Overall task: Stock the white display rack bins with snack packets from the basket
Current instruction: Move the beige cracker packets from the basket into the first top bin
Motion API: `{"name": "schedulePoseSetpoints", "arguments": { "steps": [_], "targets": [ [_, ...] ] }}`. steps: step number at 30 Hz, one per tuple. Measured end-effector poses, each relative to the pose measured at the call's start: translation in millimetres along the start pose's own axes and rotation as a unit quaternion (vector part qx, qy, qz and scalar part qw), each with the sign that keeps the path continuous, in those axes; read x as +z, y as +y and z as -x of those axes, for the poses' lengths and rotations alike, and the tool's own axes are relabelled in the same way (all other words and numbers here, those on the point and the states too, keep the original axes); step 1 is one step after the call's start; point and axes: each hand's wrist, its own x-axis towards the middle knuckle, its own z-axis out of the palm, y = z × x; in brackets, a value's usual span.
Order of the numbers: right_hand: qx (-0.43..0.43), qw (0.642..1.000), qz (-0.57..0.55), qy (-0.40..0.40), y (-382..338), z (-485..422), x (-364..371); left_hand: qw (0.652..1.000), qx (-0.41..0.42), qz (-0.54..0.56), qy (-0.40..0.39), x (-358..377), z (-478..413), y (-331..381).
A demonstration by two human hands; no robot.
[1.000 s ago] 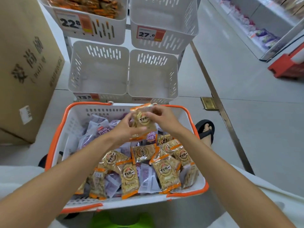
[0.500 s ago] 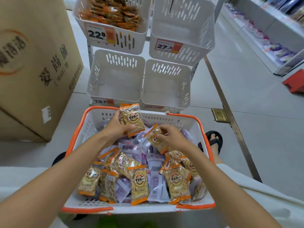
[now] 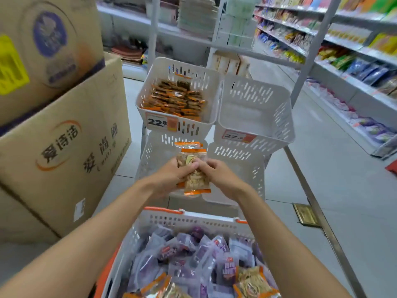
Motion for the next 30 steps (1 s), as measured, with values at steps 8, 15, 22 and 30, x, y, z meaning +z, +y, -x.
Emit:
{"name": "schedulePoseSetpoints", "arguments": {
  "steps": [8,15,22,30],
  "targets": [
    [-0.074,0.993,-0.06,0.065,-66,-98,16,0.981,0.077,-0.142,0.111,-59,-84,81],
    [-0.133,0.973,0.007,0.19,-124,-216,18,0.884,0.181,-0.289,0.318,-153,-151,125],
    [-0.111,0.98,0.072,0.147,-131,-316,51,0.91,0.12,-0.283,0.276,-208,-179,103],
    [-0.16,0.94,0.261,0.151,-108,-307,51,0.912,0.191,-0.248,0.264,-201,-179,95]
  ]
}}
